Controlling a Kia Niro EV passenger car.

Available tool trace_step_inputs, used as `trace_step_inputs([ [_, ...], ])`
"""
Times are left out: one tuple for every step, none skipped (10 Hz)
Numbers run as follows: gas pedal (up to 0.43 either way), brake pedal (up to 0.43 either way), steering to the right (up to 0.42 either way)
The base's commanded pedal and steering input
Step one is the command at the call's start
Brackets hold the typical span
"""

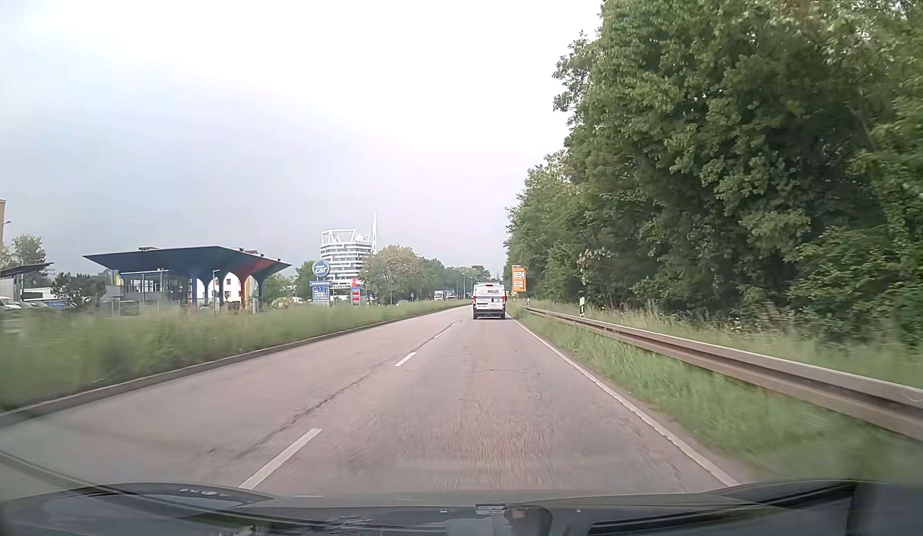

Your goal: Follow the waypoints while adhering to traffic rules and regulations

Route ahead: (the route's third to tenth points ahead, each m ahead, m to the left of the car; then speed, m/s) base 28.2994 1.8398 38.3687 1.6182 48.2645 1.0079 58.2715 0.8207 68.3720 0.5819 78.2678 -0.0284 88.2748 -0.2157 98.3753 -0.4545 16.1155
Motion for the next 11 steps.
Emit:
trace_step_inputs([
  [0.169,0.0,0.002],
  [0.169,0.0,0.002],
  [0.169,0.0,0.003],
  [0.169,0.0,0.002],
  [0.169,0.0,0.002],
  [0.157,0.0,0.003],
  [0.157,0.0,0.002],
  [0.157,0.0,0.002],
  [0.157,0.0,0.003],
  [0.157,0.0,0.002],
  [0.157,0.0,0.002],
])
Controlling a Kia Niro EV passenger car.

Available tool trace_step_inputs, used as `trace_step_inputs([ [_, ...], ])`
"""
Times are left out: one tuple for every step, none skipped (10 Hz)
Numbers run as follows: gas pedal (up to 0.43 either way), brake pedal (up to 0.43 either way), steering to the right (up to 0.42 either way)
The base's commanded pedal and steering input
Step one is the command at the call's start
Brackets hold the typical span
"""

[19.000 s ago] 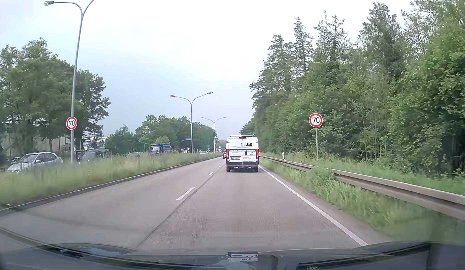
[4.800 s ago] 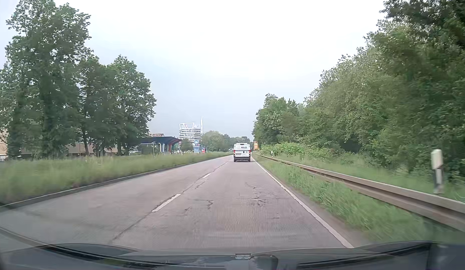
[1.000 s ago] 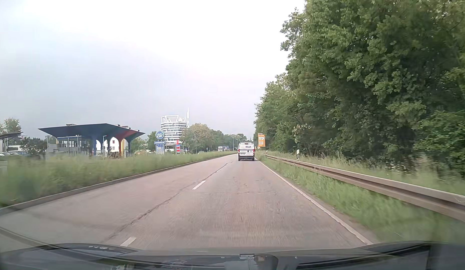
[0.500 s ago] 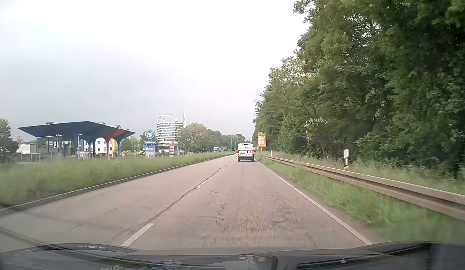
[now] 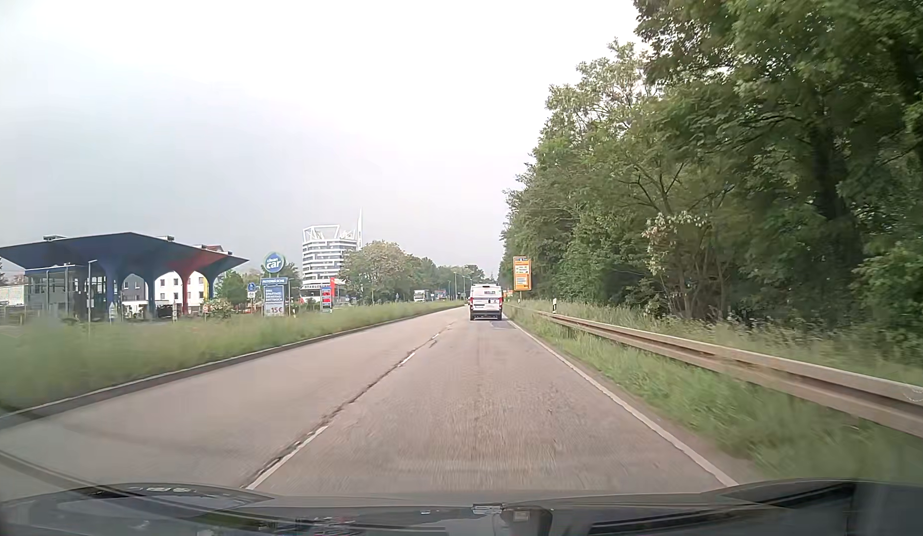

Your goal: Follow the waypoints while adhering to traffic rules and regulations

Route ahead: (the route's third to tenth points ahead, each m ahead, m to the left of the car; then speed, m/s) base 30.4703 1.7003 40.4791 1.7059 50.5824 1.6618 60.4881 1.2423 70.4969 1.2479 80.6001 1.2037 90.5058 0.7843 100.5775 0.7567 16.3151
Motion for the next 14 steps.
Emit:
trace_step_inputs([
  [0.157,0.0,0.003],
  [0.157,0.0,0.002],
  [0.157,0.0,0.002],
  [0.157,0.0,0.003],
  [0.157,0.0,0.002],
  [0.157,0.0,0.002],
  [0.157,0.0,0.003],
  [0.157,0.0,0.002],
  [0.157,0.0,0.002],
  [0.157,0.0,0.002],
  [0.157,0.0,0.002],
  [0.157,0.0,0.002],
  [0.157,0.0,0.002],
  [0.15,0.0,0.001],
])
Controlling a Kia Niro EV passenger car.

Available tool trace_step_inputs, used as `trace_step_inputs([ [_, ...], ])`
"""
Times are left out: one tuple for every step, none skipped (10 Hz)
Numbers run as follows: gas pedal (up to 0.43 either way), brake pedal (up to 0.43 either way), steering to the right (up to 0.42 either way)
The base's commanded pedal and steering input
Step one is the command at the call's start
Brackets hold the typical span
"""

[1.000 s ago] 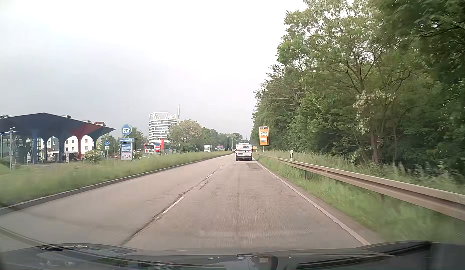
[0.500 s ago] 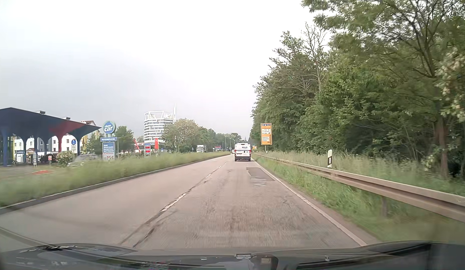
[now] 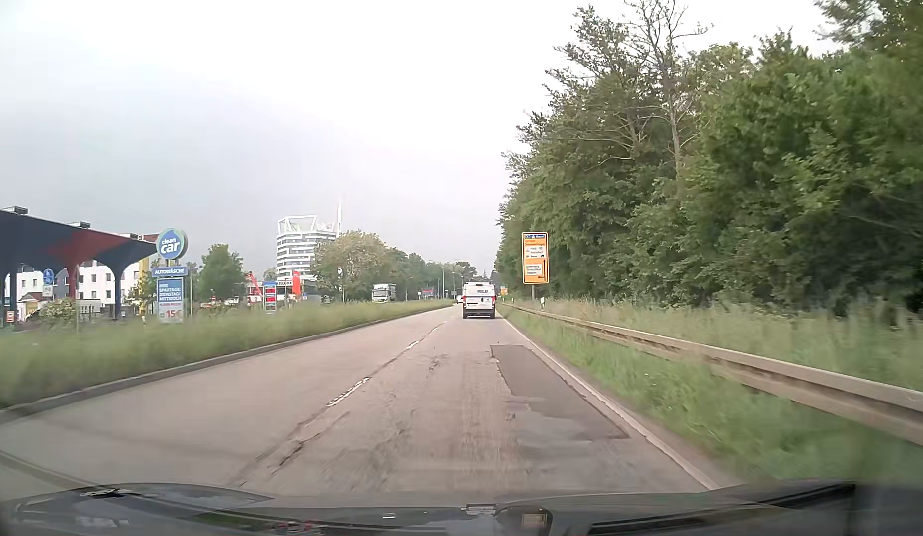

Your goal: Follow the waypoints while adhering to traffic rules and regulations

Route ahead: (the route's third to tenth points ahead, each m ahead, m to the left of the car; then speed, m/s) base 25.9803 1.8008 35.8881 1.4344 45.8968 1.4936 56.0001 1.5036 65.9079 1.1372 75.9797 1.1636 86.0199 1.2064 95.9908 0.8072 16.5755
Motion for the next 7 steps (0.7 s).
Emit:
trace_step_inputs([
  [0.15,0.0,0.0],
  [0.15,0.0,-0.001],
  [0.15,0.0,-0.001],
  [0.15,0.0,-0.001],
  [0.15,0.0,-0.001],
  [0.15,0.0,-0.001],
  [0.15,0.0,-0.001],
])
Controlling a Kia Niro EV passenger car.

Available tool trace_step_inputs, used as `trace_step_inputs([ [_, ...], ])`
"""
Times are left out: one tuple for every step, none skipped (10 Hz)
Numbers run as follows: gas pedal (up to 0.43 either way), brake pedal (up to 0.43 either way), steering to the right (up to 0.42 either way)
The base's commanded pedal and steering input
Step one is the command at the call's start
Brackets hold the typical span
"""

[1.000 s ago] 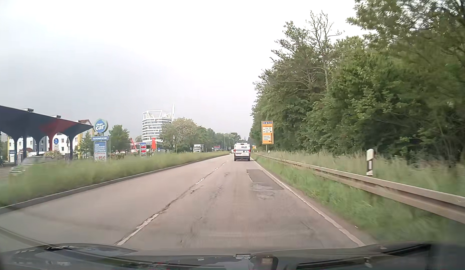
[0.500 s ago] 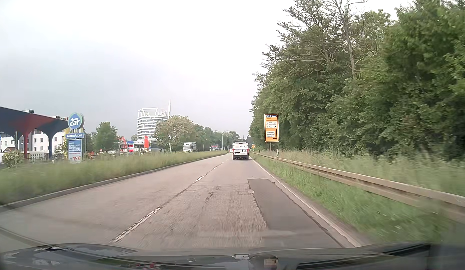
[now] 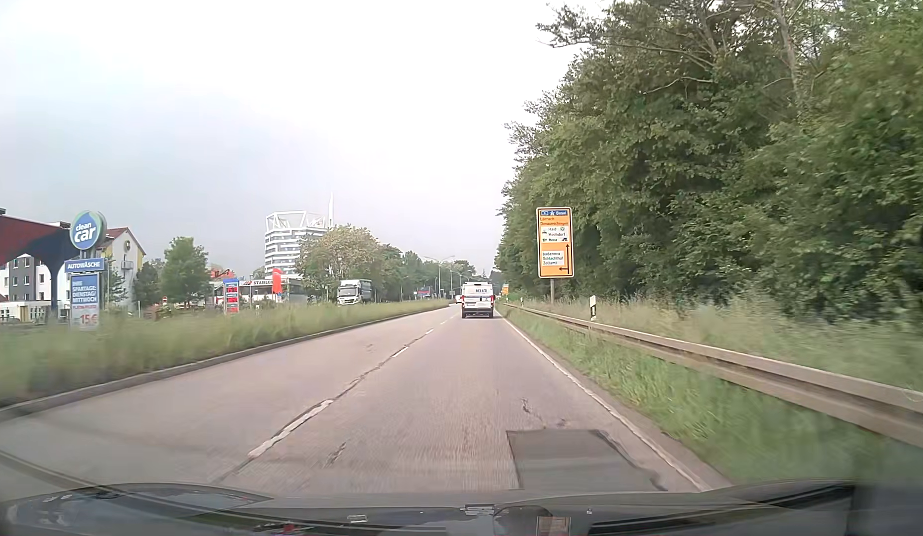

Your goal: Follow the waypoints while adhering to traffic rules and regulations

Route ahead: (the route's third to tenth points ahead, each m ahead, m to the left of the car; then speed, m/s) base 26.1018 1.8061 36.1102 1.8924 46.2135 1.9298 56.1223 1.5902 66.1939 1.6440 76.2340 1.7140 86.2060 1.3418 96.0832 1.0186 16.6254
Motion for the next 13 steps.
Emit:
trace_step_inputs([
  [0.15,0.0,-0.001],
  [0.15,0.0,-0.001],
  [0.15,0.0,-0.001],
  [0.15,0.0,-0.001],
  [0.15,0.0,-0.001],
  [0.15,0.0,-0.001],
  [0.15,0.0,-0.001],
  [0.15,0.0,-0.001],
  [0.15,0.0,-0.001],
  [0.138,0.0,-0.001],
  [0.138,0.0,-0.001],
  [0.138,0.0,-0.001],
  [0.138,0.0,0.0],
])
